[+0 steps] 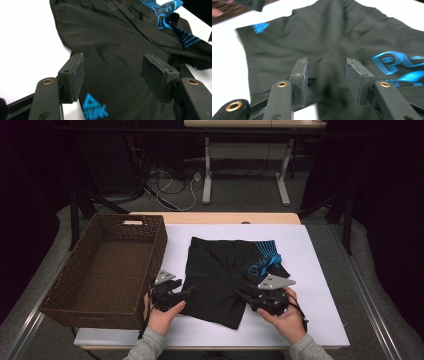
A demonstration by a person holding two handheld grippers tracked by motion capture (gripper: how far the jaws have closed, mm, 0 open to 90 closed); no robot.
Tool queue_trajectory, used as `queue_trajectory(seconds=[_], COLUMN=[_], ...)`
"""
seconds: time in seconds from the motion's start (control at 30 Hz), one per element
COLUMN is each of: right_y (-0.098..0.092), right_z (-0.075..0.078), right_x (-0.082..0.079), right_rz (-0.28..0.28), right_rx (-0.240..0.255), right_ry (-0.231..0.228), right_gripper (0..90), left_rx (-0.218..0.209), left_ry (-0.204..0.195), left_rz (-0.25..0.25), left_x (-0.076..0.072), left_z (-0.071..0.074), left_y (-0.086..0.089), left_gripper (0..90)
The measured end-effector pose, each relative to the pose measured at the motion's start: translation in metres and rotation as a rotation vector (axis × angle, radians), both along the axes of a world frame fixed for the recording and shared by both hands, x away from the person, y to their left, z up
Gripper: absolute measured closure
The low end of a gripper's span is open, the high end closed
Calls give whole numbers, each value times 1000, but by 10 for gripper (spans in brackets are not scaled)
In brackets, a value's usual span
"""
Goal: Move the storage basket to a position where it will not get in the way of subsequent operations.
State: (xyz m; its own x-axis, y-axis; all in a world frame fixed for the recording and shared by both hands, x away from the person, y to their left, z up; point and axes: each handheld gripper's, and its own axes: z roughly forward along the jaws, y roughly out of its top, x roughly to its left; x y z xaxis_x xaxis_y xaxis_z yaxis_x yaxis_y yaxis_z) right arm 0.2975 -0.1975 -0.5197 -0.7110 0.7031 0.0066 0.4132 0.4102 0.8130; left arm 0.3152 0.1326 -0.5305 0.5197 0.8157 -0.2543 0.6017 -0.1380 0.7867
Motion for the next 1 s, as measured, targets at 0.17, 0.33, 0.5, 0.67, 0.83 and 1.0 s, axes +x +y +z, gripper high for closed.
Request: queue_trajectory(seconds=[0.17,0.33,0.5,0.67,0.83,1.0], right_y=[18,30,40,42,33,20], right_z=[-17,-29,-35,-38,-33,-31], right_x=[-18,-27,-36,-38,-39,-42], right_rz=[81,141,182,183,155,109], right_rx=[-4,-18,-41,-104,-93,-69], right_ry=[52,79,72,58,54,55], right_gripper=[574,580,599,881,891,891], left_rx=[-32,-26,-19,21,36,54], left_ry=[22,16,25,28,59,72], left_rz=[-18,-25,-21,-18,-23,-27], left_x=[-17,-31,-38,-45,-48,-48], left_z=[-5,-8,-11,-15,-23,-28], left_y=[6,6,7,8,10,9], left_gripper=[352,347,335,333,333,343])
